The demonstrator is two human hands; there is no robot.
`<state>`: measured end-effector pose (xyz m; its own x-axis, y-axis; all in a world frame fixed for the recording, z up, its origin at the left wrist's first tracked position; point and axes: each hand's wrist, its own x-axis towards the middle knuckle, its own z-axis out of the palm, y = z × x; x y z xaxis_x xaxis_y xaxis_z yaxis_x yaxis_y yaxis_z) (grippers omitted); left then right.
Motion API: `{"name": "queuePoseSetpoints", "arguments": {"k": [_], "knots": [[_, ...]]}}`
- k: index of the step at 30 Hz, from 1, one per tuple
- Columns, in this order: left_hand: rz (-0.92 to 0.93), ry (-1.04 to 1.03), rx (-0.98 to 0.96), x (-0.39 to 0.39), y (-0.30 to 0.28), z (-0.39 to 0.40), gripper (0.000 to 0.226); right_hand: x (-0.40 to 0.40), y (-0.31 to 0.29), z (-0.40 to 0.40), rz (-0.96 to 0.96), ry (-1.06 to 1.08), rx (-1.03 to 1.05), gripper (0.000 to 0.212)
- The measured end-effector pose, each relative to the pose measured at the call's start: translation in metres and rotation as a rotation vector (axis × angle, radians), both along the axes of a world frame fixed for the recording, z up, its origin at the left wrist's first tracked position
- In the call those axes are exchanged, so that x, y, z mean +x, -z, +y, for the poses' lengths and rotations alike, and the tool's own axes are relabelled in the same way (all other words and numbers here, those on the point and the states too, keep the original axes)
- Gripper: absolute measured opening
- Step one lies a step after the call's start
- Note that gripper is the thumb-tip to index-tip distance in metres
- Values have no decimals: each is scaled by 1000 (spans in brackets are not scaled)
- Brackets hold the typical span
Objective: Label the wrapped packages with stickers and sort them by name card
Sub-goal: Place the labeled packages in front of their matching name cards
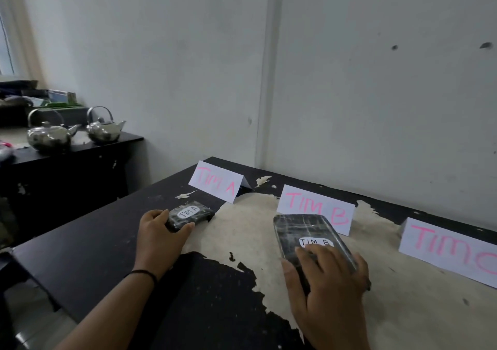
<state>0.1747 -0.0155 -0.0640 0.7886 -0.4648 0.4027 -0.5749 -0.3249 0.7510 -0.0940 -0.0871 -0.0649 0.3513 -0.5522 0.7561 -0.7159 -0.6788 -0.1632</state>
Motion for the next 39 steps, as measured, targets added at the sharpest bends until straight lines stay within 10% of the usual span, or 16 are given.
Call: {"name": "queuePoseSetpoints", "arguments": {"k": [10,19,39], "knots": [[-24,-69,263,20,9,-13,44,-6,1,-4,-63,28,-2,47],[-193,29,25,-19,-12,-16,51,-16,-5,-4,-71,59,138,40],[-174,883,-212,-386,-53,-105,20,-274,-32,-19,-75,549,323,38]]}}
